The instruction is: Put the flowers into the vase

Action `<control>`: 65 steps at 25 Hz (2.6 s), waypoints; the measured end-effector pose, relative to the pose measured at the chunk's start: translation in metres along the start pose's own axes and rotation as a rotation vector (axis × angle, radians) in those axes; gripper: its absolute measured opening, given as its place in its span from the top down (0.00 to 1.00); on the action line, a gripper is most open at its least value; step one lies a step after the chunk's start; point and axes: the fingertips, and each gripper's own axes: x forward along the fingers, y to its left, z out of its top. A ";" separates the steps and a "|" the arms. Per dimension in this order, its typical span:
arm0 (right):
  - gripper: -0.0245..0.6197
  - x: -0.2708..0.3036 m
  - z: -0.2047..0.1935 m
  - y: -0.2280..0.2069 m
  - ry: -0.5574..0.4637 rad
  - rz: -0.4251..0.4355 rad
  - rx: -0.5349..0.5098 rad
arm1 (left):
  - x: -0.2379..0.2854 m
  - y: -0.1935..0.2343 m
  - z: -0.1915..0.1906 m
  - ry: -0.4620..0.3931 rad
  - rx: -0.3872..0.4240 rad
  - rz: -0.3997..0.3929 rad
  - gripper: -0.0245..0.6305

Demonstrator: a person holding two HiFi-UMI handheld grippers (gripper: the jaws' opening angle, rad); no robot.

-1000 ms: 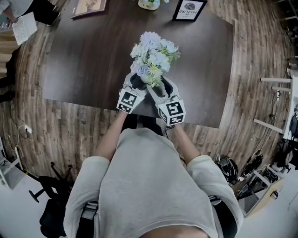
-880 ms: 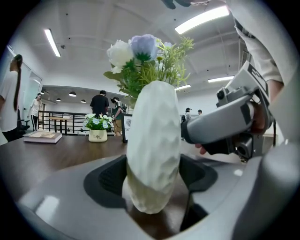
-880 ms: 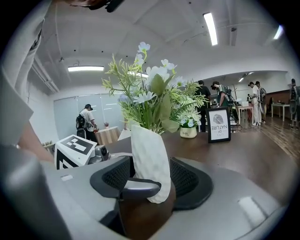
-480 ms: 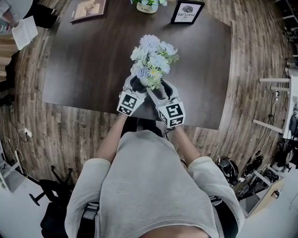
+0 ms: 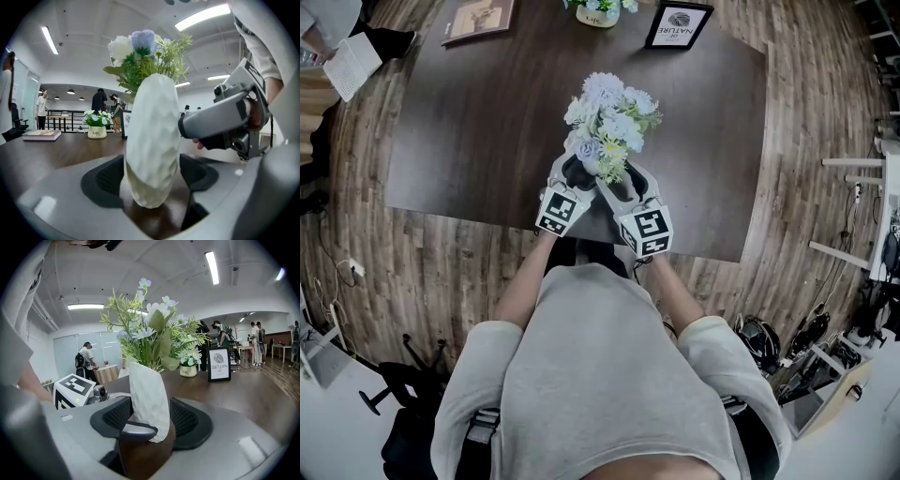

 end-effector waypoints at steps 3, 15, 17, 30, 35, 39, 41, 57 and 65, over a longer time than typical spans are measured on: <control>0.54 0.000 -0.001 -0.001 -0.002 -0.003 0.002 | -0.003 0.001 -0.004 0.007 -0.004 0.006 0.41; 0.72 -0.029 -0.018 0.011 -0.005 0.013 0.017 | -0.048 -0.018 -0.023 0.031 -0.060 0.093 0.48; 0.81 -0.036 -0.020 0.016 -0.009 0.021 0.013 | -0.057 -0.026 -0.023 0.026 -0.064 0.098 0.56; 0.96 -0.077 -0.003 0.075 -0.085 0.005 0.006 | -0.117 -0.065 0.014 -0.033 -0.023 -0.029 0.95; 0.96 -0.097 -0.012 0.115 -0.105 -0.051 0.020 | -0.162 -0.080 0.018 -0.055 0.011 -0.056 0.95; 0.96 -0.111 -0.016 0.144 -0.122 -0.098 0.018 | -0.195 -0.087 0.015 -0.068 0.004 -0.077 0.95; 0.96 -0.120 -0.017 0.152 -0.134 -0.127 0.018 | -0.207 -0.092 0.014 -0.069 0.005 -0.085 0.95; 0.96 -0.188 -0.039 0.183 -0.164 -0.235 0.014 | -0.249 -0.151 0.018 -0.099 0.051 -0.137 0.95; 0.96 -0.201 -0.041 0.190 -0.173 -0.231 0.006 | -0.258 -0.164 0.020 -0.106 0.061 -0.130 0.95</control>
